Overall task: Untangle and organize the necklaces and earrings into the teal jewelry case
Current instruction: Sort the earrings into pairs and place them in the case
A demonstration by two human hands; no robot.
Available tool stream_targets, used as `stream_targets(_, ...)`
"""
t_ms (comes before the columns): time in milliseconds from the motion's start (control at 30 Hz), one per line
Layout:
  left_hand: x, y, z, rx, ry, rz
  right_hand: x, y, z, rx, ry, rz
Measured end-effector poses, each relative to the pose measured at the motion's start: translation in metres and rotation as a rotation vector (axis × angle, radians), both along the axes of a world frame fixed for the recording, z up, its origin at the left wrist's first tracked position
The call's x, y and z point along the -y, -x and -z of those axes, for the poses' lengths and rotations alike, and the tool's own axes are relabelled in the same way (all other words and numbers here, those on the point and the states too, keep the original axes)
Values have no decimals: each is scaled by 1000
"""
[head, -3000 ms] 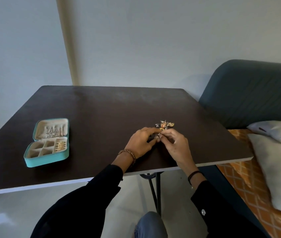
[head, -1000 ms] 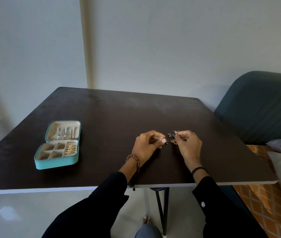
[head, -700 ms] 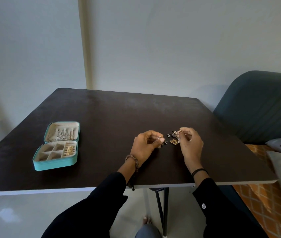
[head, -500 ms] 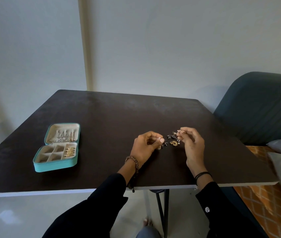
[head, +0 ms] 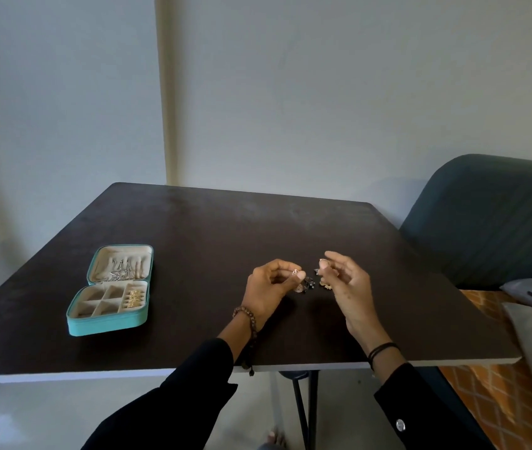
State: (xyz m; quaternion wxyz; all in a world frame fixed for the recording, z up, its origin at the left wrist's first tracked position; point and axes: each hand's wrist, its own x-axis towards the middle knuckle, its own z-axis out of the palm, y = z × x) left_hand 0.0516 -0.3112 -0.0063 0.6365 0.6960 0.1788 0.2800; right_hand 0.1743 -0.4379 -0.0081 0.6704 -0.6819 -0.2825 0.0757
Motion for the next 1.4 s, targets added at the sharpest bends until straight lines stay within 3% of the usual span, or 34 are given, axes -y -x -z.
stream_targets(100,-1,5,-4,64,144,-6,-4,8,-3,91,124,-59)
stream_targets(200,-4,12,-9,95,224,-10,-12,19,-9,61,140,-78)
stream_targets(500,-35,33,-15,42,258,-122,-44,45,-14,54,200,-193)
stream_targets(867,-82,28,-44,-40,492,-167,-96,39,-40,-236,85,-268)
stream_targets(1000,-92,26,-48,-43,449,-169,-106,37,-42,-233,80,-277)
stream_targets(1267,-137,-1,-43,-208,-13,-260,-152,13,-32,19,267,-218)
stream_targets(1400,-170,-15,-40,-309,-148,-326,-187,4,-35,128,349,-135)
